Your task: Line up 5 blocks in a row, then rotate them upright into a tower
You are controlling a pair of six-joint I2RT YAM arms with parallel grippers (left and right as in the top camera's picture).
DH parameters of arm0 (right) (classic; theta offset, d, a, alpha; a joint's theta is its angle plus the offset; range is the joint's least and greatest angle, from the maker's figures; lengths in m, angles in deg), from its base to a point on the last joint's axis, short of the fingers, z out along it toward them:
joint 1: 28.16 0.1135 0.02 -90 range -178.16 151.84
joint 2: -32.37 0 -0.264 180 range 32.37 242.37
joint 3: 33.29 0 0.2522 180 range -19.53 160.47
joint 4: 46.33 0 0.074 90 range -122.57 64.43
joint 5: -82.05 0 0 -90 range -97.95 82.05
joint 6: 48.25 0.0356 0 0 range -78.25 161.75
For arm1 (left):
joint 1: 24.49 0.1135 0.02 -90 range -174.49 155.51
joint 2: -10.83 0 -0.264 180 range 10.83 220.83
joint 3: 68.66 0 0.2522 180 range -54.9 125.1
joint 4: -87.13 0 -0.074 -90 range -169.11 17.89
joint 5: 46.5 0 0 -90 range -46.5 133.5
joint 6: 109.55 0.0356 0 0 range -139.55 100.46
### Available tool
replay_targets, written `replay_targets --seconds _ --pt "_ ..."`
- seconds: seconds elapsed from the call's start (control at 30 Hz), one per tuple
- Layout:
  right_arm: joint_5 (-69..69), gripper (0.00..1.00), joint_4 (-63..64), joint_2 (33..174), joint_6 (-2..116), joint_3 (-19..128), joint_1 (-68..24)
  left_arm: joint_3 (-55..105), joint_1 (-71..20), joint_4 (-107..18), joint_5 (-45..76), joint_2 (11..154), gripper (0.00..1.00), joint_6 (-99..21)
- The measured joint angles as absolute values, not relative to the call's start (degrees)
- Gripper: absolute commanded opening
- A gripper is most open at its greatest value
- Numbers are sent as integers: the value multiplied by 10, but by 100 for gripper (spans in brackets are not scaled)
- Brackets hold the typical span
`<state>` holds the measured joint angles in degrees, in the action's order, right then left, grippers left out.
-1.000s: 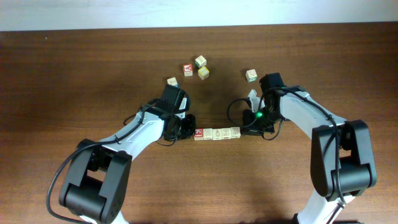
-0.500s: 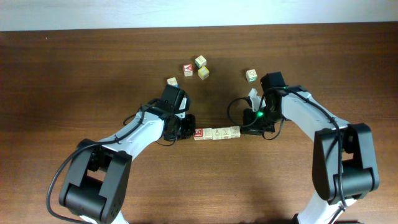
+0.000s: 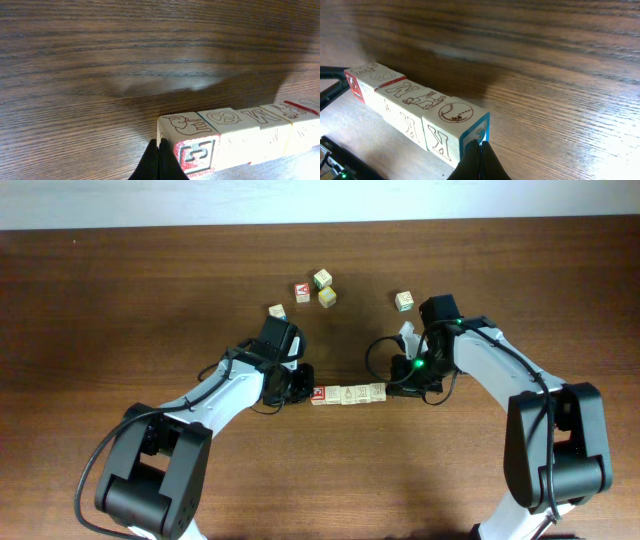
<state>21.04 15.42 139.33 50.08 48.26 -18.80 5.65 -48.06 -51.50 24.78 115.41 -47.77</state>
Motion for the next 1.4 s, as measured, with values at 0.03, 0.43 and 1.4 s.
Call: replay_targets --seconds 0.03,0.43,1.4 --pt "210 4 157 1393 501 484 -186 57 -480 -515 250 1154 0 -478" --pt "208 4 170 1392 501 501 -175 56 -479 -514 264 1154 0 -476" --pt "215 4 195 1390 501 542 -155 51 -475 -510 284 1154 0 -476"
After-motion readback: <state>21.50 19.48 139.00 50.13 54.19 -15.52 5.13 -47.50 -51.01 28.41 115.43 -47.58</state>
